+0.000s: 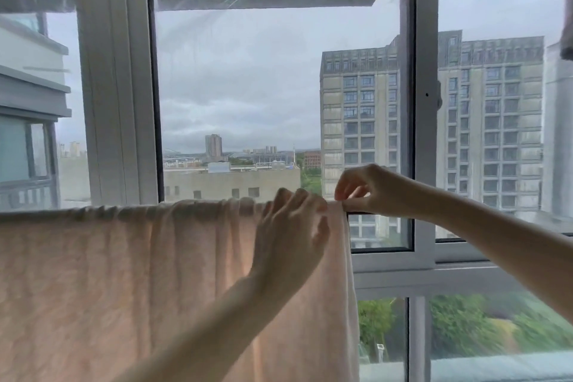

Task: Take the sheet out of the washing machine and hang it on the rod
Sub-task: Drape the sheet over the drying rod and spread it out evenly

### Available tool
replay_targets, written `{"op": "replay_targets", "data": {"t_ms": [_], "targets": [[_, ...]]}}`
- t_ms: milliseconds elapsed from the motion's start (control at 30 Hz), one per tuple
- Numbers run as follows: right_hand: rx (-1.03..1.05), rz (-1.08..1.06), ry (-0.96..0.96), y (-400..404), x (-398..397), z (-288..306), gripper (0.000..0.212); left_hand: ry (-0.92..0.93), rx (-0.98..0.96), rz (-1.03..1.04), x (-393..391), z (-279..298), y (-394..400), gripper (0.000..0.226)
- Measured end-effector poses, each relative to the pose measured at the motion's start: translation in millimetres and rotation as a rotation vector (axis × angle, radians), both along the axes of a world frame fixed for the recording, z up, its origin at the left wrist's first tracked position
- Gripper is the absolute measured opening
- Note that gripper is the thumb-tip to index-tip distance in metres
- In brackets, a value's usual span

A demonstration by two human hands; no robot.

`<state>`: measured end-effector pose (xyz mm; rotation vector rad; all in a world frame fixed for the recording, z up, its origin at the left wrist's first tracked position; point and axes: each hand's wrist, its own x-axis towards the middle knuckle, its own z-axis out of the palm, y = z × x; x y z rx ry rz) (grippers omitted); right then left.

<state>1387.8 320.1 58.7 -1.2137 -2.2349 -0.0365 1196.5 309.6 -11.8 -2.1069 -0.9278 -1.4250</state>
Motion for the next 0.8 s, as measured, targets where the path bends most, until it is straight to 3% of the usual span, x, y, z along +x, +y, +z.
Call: {"op": "replay_targets", "data": {"t_ms": [167,367,500,633,700,800], "targets": [[-0.058,0.035,0.036,1,-3,7,0.004,-0.039,-0.084,-0.055,37,-13,1,0.028],[-0.166,0.036,0.022,7,2,18,0.016,-0.088,-0.075,-0.008,34,-4,3,0.013],[-0.449,0.076,0.003,23,5,24,0.011,-0.262,-0.207,-0.043,34,7,-1,0.01],[-0.807,0.297,0.131,43,12,30,0.008,-0.469,-0.387,-0.144,38,15,-6,0.004],[-0.959,0.426,0.16,54,23,26,0.014,-0.5,-0.392,-0.144,41,14,-12,0.006],[-1.008,0.56,0.226,62,41,13,0.017,-0.455,-0.368,-0.106,50,8,-20,0.009]]}}
